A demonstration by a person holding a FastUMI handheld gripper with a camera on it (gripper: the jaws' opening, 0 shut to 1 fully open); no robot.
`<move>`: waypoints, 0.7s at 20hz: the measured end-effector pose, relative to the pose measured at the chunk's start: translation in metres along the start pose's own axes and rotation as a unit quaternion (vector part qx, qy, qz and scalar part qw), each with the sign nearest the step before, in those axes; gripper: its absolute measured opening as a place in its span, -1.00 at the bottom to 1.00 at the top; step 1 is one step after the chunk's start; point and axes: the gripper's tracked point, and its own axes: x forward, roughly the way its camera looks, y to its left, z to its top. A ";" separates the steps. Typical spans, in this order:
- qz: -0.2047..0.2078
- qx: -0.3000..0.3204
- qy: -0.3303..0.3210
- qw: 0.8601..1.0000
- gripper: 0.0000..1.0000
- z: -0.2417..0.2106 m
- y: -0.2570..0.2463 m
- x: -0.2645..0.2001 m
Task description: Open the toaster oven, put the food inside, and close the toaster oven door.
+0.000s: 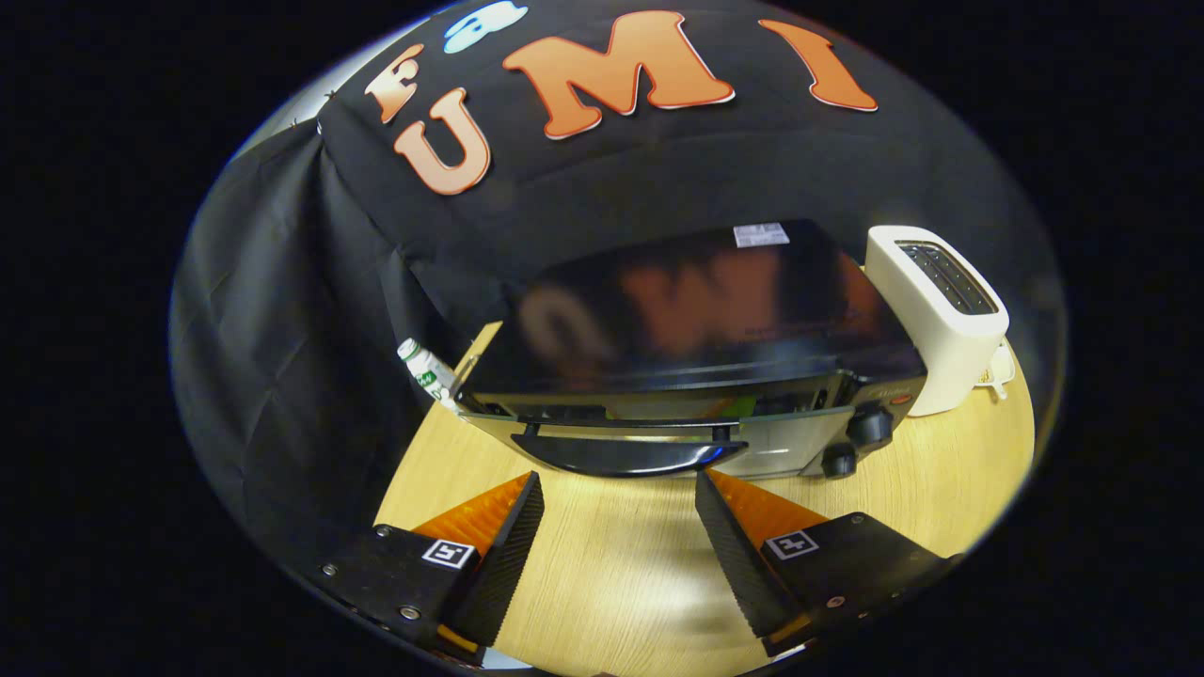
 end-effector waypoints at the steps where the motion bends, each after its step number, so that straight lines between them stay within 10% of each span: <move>1: 0.000 0.001 -0.010 1.000 0.93 0.009 -0.001 -0.003; 14: -0.040 -0.126 -0.243 0.961 0.96 0.168 -0.005 -0.154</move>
